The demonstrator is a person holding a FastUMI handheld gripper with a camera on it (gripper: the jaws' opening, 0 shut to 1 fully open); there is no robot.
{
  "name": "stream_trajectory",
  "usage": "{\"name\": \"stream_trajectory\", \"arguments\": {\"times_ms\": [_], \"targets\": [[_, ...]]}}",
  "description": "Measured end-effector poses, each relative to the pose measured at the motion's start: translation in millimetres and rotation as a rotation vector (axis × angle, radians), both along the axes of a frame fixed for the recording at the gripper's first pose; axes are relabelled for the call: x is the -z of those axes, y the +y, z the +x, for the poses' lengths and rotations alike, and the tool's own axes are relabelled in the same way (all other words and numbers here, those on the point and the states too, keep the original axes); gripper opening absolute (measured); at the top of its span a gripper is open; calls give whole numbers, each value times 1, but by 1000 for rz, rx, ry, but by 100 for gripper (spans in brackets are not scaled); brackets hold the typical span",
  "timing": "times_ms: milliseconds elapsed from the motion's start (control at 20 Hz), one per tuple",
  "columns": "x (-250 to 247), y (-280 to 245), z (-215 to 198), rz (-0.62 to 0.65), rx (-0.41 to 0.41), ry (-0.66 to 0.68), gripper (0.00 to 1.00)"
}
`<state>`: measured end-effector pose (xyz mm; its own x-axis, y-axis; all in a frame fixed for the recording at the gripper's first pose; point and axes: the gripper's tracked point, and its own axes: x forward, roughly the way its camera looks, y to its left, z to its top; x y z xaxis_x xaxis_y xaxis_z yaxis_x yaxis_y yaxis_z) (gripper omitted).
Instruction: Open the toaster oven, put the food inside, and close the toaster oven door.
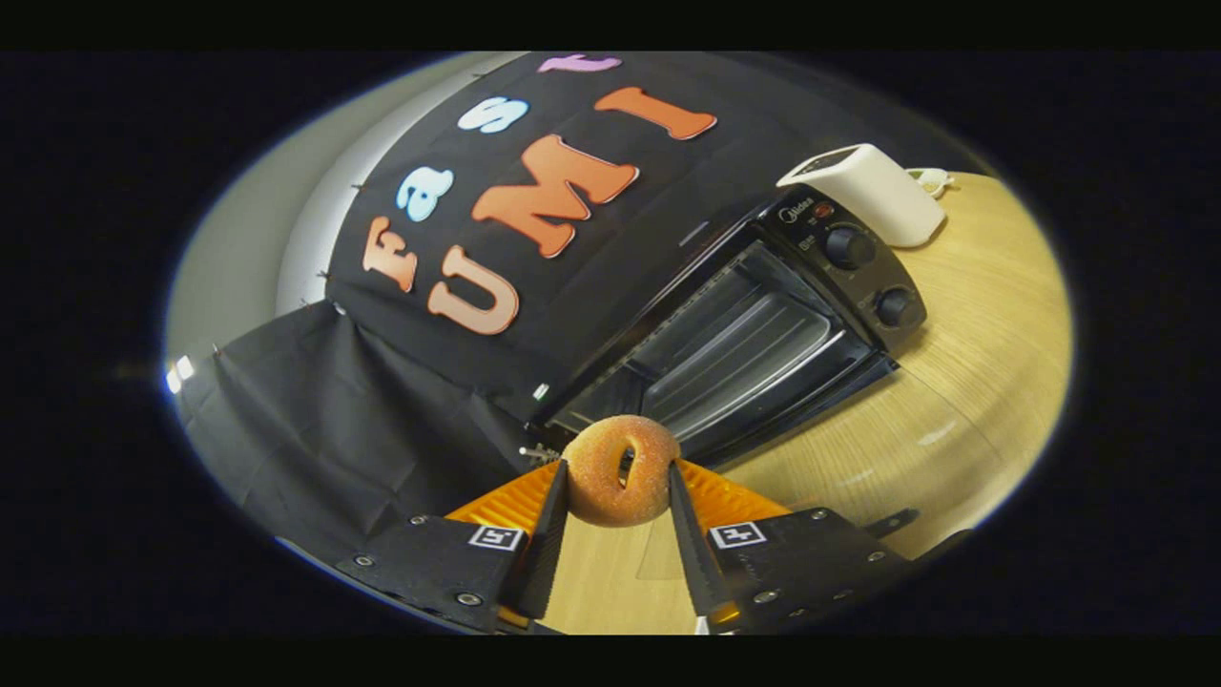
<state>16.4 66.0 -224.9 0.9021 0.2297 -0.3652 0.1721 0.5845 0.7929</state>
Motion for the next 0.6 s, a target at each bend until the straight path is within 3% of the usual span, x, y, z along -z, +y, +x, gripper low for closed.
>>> {"name": "stream_trajectory", "arguments": {"times_ms": [250, 600], "targets": [[14, -2, 46, 44, 63, 30, 56], [36, -26, 95, -82, 136, 54, 56]]}}
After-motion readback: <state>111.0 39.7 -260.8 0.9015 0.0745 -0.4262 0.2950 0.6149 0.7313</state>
